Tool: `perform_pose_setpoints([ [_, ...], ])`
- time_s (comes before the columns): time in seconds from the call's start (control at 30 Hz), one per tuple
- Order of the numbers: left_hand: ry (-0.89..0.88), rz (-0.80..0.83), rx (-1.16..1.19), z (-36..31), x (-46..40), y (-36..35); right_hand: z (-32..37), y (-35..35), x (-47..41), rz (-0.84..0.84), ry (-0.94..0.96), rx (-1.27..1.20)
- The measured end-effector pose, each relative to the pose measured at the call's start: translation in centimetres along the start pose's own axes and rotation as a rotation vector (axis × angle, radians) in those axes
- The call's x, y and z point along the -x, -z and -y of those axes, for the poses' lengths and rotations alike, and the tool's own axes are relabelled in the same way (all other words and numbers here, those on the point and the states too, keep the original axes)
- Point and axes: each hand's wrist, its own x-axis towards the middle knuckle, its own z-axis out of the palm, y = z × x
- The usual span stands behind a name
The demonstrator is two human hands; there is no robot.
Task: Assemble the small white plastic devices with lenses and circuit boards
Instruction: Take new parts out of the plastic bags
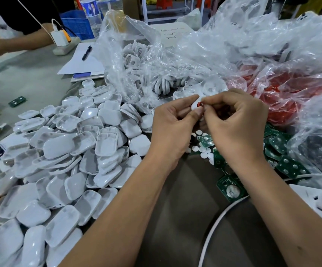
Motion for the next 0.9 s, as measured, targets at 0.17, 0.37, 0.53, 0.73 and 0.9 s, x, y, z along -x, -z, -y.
perform_pose_setpoints([
  [0.17,0.03,0.01,0.029,-0.2,-0.1,0.3,0.0,-0.1,-0.1,0.003,-0.179,-0.229],
  [0.37,0.066,0.029,0.035,-0.5,-0.2,0.4,0.0,-0.3,-0.2,0.043,-0.279,-0.323],
  [0.53,0.101,0.055,0.02,-0.5,-0.2,0.9,-0.4,-0.4,-0.2,0.059,-0.279,-0.266],
  [0.73,0.057,0.091,-0.125,-0.7,-0.3,1.5,-0.7,-0.4,-0.3,0.106,-0.331,-0.334],
  [0.9,0.111,0.059,-0.153,-1.2,-1.0,2.5,-0.5,0.0,-0.3,0.224,-0.24,-0.202],
])
